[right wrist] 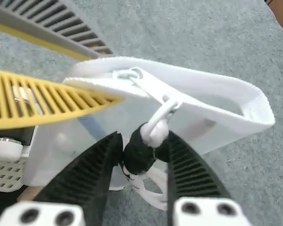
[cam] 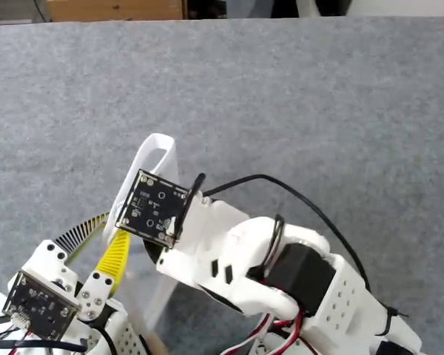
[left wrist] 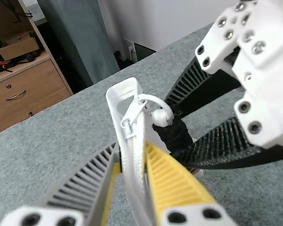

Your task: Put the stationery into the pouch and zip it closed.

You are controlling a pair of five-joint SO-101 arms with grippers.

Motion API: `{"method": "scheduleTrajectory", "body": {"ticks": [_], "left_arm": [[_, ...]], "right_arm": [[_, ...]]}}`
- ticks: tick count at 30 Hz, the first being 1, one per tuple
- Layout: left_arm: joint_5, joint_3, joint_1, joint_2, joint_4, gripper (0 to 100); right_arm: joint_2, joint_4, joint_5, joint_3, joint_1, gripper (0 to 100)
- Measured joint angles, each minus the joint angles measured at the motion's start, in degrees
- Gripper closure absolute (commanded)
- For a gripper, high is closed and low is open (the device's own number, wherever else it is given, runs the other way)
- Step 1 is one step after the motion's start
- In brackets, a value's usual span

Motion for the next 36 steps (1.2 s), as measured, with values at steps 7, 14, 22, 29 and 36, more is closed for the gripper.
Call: {"method": "scheduleTrajectory", "body": {"ticks": [7,14,22,29,36], "left_arm": [[0.0,0.0,0.09,0.0,0.0,97],[0.0,0.0,0.09,0.0,0.0,97],[0.0,0.09,0.18,0.18,0.09,97],[-0.26,0.0,0.7,0.62,0.18,97],[-0.09,-2.55,2.99,0.18,4.4,97]], "right_arm": [[0.0,-0.18,7.3,0.0,0.09,98.5],[0.0,-0.53,10.99,-0.88,3.78,98.6],[0.0,-5.63,23.56,-4.66,16.88,98.6],[-0.44,-18.55,31.91,3.34,23.38,98.6],[-0.26,-30.51,37.8,14.15,30.51,98.6]]}}
